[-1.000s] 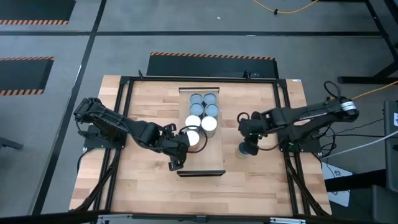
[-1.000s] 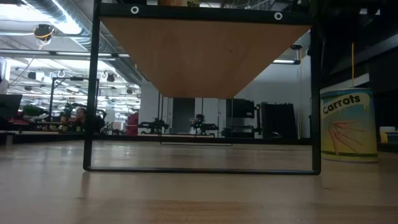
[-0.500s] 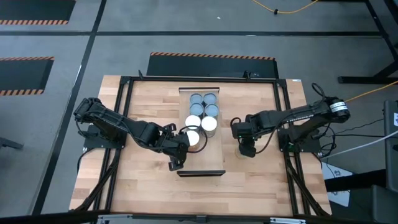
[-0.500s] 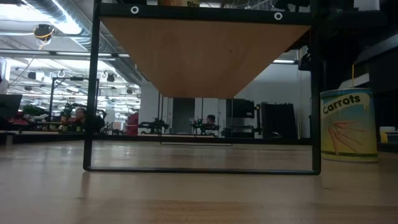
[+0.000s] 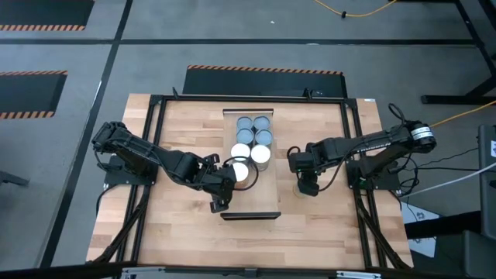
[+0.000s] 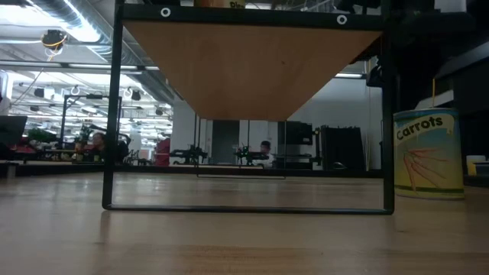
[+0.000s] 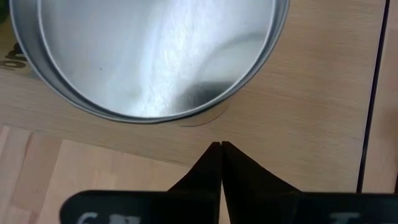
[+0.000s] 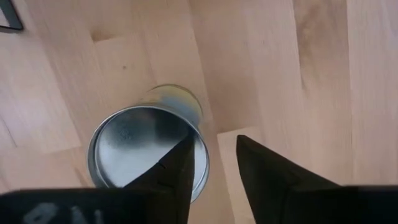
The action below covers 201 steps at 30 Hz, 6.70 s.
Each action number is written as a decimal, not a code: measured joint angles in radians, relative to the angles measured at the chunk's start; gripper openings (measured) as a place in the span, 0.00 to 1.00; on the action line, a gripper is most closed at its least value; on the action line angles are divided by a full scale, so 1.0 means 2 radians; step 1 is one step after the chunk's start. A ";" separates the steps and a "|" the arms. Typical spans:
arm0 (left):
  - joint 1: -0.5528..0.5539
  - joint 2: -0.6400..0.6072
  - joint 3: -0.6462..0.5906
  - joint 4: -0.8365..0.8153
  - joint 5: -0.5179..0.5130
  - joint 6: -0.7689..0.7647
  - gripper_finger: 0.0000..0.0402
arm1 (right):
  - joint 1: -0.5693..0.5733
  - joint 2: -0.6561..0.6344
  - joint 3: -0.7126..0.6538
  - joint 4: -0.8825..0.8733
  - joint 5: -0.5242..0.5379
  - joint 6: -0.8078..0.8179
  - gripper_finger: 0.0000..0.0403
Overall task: Pick and place cans onto a shelf
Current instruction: Put the canned carrots on the shelf
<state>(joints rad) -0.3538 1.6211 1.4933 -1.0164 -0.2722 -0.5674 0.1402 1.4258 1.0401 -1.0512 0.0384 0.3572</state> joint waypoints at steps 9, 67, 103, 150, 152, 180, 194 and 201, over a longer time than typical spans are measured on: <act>0.000 0.000 0.000 0.000 0.000 0.000 0.02 | 0.000 0.018 0.001 0.005 -0.008 -0.001 0.30; -0.043 -0.007 0.080 -0.106 -0.035 0.042 0.02 | 0.000 0.033 0.164 -0.111 -0.060 -0.024 0.00; -0.176 -0.265 -0.253 0.114 -0.186 -0.015 0.00 | -0.050 0.096 0.391 -0.104 -0.115 -0.016 0.00; -0.176 -0.265 -0.254 0.122 -0.183 -0.013 0.01 | -0.058 0.092 0.391 -0.092 -0.081 -0.037 0.15; -0.176 -0.265 -0.254 0.122 -0.183 -0.013 0.00 | -0.057 0.074 0.391 -0.098 -0.068 -0.038 0.15; -0.155 -0.254 -0.254 0.156 -0.209 -0.012 0.01 | 0.069 0.006 0.107 0.052 0.085 0.072 0.15; -0.071 -0.192 -0.254 0.272 -0.174 0.101 0.01 | 0.069 0.006 0.106 0.126 0.085 0.024 0.15; -0.041 -0.184 -0.254 0.304 -0.140 0.119 0.01 | 0.066 0.006 0.106 0.167 0.085 0.000 0.15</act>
<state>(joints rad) -0.4363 1.2522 0.9844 -0.4077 -0.5524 -0.3290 0.2722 1.4368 1.2530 -0.7181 0.2089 0.3581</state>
